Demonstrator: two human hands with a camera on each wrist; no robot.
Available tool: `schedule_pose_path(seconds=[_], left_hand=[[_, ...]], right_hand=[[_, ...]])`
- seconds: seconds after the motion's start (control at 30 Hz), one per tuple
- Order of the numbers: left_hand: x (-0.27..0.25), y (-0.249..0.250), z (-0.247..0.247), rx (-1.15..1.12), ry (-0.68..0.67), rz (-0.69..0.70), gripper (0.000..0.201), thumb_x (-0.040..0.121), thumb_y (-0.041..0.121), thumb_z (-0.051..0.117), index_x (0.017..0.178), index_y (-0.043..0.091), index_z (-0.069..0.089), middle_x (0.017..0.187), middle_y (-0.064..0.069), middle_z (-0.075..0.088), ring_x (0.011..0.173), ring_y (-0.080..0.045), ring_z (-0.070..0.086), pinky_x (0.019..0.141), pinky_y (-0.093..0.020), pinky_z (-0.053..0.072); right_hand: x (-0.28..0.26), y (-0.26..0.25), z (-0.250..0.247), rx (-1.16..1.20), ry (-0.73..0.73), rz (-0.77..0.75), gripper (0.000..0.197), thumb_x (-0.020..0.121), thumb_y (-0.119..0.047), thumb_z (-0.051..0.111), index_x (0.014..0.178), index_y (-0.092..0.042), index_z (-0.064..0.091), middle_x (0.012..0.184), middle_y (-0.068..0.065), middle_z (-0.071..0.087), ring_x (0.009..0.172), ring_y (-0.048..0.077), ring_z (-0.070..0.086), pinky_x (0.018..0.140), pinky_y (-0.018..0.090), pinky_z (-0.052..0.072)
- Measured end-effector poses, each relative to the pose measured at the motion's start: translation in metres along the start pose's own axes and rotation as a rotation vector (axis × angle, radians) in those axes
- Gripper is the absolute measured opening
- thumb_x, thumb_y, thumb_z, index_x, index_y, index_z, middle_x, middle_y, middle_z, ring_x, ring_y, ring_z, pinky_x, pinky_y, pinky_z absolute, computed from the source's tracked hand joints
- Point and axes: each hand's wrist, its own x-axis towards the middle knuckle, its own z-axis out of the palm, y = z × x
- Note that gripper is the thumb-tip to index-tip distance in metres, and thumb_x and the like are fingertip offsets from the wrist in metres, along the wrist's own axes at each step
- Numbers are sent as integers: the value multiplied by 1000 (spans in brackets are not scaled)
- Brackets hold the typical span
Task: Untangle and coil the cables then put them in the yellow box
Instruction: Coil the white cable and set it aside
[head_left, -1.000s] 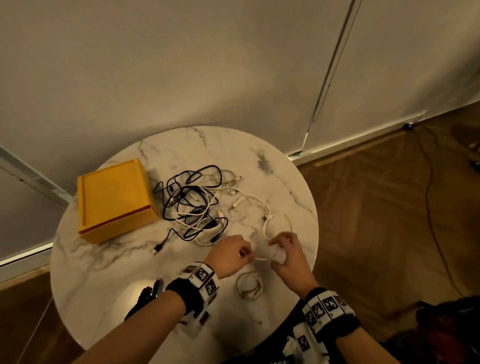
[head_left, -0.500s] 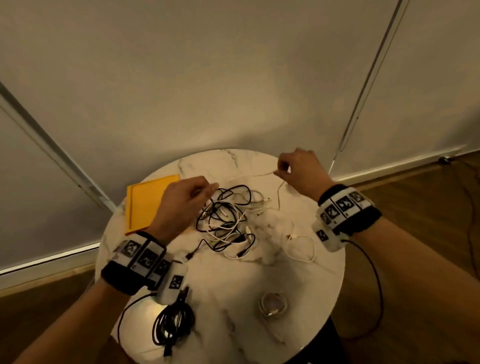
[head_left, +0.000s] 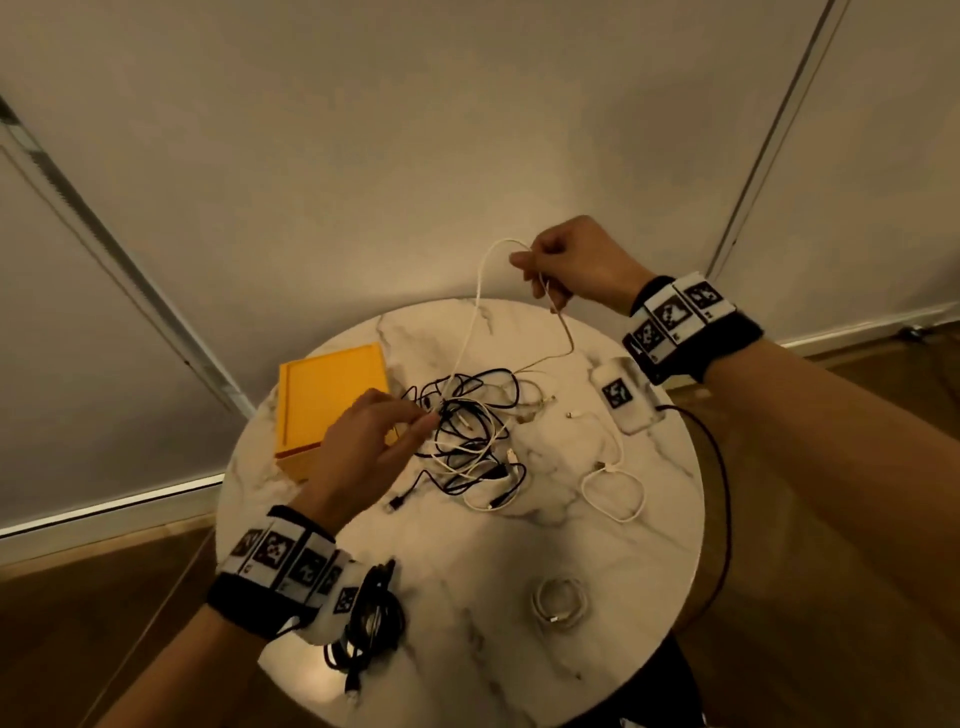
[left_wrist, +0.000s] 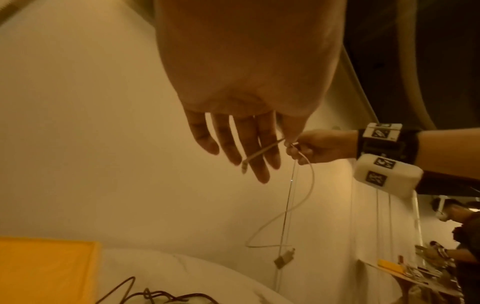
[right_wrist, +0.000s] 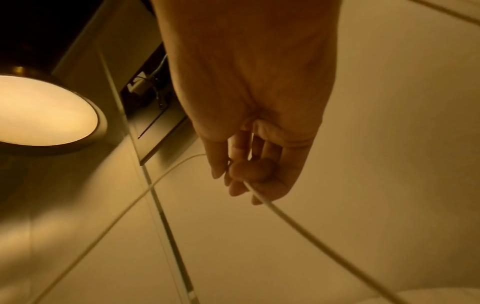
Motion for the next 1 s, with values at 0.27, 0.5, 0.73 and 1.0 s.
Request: schedule_pose_path(seconds=[0.27,0.5,0.73,1.0], left_hand=[[-2,75,-14,-997,-258,-47,33,91,17,54,61,17,41,57,7,33,50,-9,30,51,-27,25],[10,97,-44,-1289,-263,67,18,96,14,44,100,5,59,49,-1,54,42,-15,50,53,-39,36],[27,34,-55,-1290,136,-97,31,100,6,35,125,1,53,108,-7,72,92,-19,70,83,-29,56],[-5,-1,-32,-713,98,-183,21,100,19,49,109,26,67,93,-5,75,91,-25,71,75,-33,54]], right_hand=[[3,28,48,-208,-75,-75,36,96,-34,57,70,-15,73,55,2,65,44,11,54,56,26,47],[-45,46,122,-302,-368,-156,41,87,-38,55,66,-3,60,62,12,62,57,23,58,61,42,47],[-94,24,146,-313,-651,-388,32,97,-38,55,85,-14,74,59,2,58,53,11,48,55,27,35],[-104,-21,114,-167,-582,-473,25,97,-35,56,82,-27,74,53,-13,55,50,8,49,53,15,30]])
